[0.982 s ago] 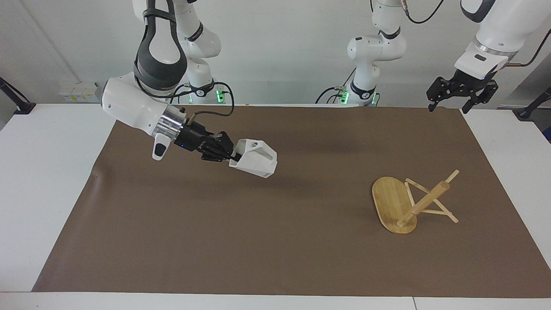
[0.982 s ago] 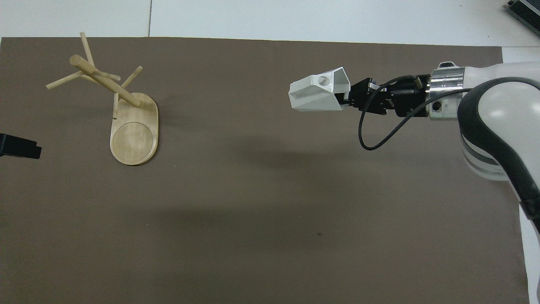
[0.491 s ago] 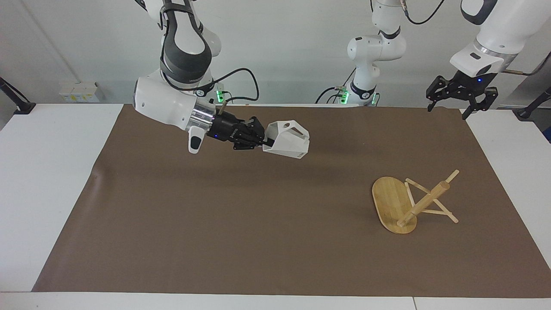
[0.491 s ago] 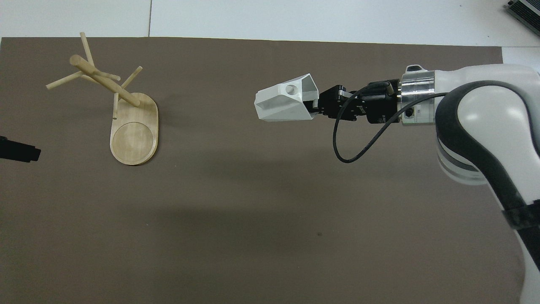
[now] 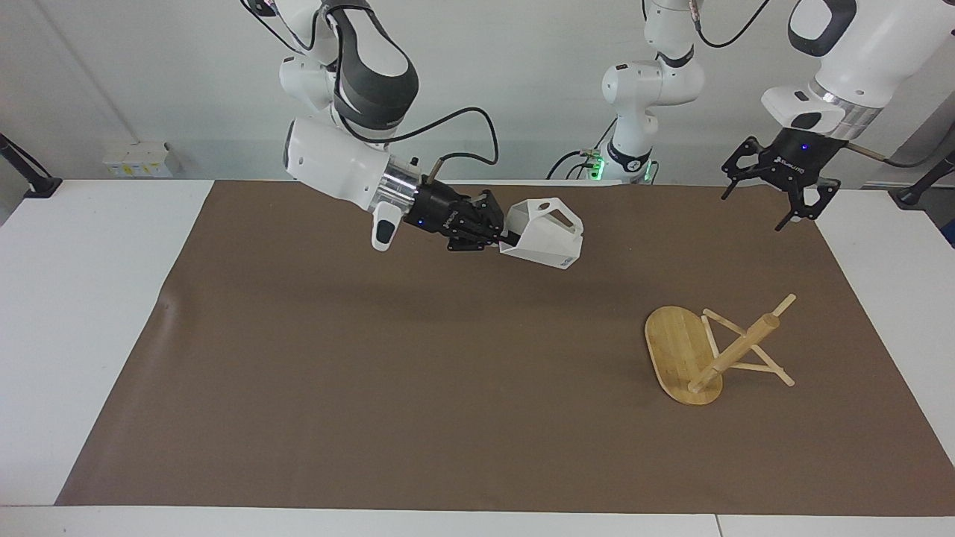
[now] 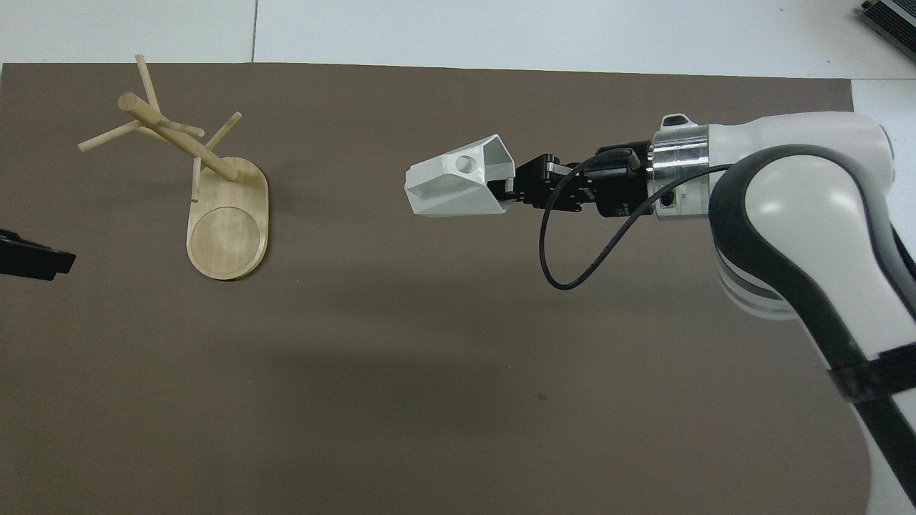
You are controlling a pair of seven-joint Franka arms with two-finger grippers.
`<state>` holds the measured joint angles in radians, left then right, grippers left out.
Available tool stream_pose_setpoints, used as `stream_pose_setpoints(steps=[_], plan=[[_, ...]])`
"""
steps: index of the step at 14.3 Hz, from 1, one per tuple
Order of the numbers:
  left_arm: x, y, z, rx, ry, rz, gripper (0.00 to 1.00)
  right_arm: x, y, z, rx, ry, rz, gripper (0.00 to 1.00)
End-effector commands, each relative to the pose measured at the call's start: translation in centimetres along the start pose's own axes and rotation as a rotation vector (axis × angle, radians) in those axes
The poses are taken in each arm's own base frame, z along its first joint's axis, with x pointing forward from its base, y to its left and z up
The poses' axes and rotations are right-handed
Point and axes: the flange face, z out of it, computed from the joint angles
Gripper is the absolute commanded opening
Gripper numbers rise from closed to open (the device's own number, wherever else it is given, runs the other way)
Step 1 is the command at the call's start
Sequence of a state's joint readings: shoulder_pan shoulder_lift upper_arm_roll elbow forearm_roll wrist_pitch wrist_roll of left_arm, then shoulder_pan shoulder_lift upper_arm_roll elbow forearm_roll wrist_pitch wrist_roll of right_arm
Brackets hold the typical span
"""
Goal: Hang cup on rack
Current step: 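Lift the white cup with the right gripper toward the wooden rack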
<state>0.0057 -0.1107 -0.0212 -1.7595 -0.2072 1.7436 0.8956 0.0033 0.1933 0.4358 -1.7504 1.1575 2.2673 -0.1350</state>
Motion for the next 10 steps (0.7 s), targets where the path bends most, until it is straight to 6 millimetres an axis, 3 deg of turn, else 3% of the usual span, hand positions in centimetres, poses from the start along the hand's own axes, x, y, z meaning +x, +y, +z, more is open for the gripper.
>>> stream_pose_setpoints(steps=[1,3,5,8,10], plan=[[-0.4,1.8,0.6,-0.012,0.072,0.091,1.0,-0.5,-0.4,0.8,0.02,0.005,0.026,0.0],[0.5,2.6,1.6,-0.007,0.1,0.213,1.0,-0.8,-0.6,1.2,0.02,-0.003,0.035,0.0],[0.5,3.0,3.0,-0.034,0.163,0.222,1.0,-0.8,-0.6,1.2,0.019,0.0,0.04,0.0],[1.1,1.9,6.3,-0.096,0.286,0.286,1.0,-1.2,-1.1,1.9,0.019,0.021,0.038,0.0],[2.6,2.7,7.1,-0.087,0.322,0.313,1.0,-1.2,-1.2,1.9,0.019,0.024,0.039,0.0]])
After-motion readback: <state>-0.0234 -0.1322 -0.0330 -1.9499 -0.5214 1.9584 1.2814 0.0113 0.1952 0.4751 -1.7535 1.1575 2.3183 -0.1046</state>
